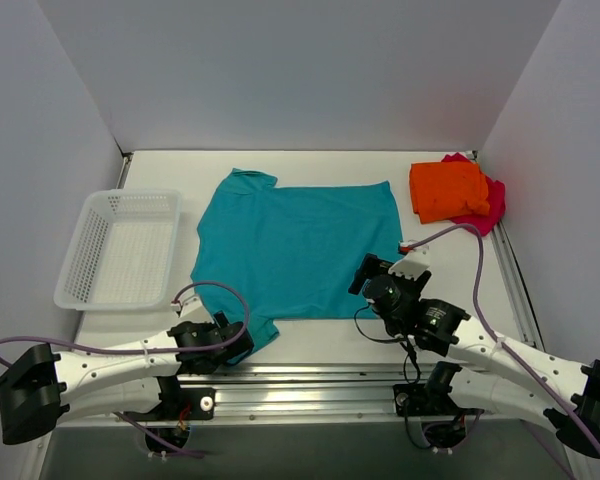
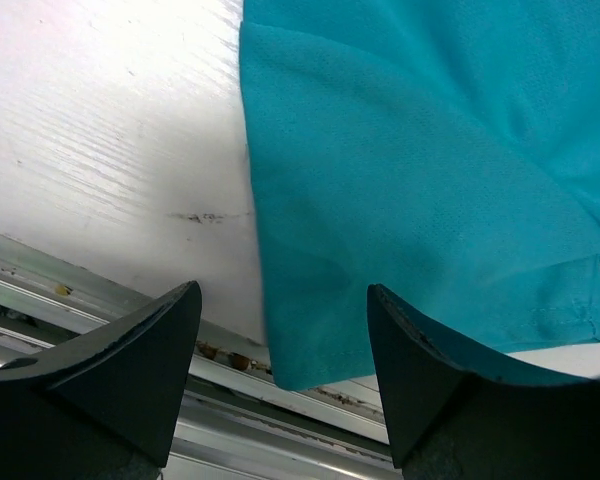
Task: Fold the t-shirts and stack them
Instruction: Grap the side of the flattened tshirt closest away from the robot with both arms, then fold the flattened tshirt in 1/3 of the way
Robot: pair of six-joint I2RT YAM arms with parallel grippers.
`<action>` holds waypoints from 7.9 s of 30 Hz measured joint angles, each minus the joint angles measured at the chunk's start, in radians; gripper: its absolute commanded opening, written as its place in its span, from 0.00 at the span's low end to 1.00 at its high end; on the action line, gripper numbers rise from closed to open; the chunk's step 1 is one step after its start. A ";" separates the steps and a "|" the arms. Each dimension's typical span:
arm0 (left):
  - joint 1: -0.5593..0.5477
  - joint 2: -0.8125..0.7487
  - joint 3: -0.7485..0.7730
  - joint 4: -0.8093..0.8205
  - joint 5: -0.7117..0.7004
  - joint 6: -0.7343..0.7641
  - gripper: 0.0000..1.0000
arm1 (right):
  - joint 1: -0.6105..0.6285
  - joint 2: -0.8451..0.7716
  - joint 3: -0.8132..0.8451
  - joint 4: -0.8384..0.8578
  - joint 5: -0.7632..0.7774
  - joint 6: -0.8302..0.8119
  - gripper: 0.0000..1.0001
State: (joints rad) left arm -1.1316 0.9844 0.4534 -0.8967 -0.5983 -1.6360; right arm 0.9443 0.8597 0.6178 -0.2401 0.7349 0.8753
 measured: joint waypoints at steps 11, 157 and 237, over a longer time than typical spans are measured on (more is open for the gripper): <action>-0.062 0.023 0.001 0.092 -0.002 -0.069 0.75 | 0.000 0.050 0.019 -0.042 0.055 0.052 0.92; 0.434 -0.122 0.154 0.386 0.103 0.585 0.02 | -0.565 0.277 0.088 -0.183 -0.296 0.226 0.00; 0.715 0.546 0.295 1.004 0.265 0.784 0.02 | -0.212 1.386 1.157 0.124 -0.620 -0.144 0.00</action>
State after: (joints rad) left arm -0.4164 1.5303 0.7483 0.1070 -0.3336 -0.8524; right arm 0.7319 2.2452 1.7748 -0.1162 0.1154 0.7315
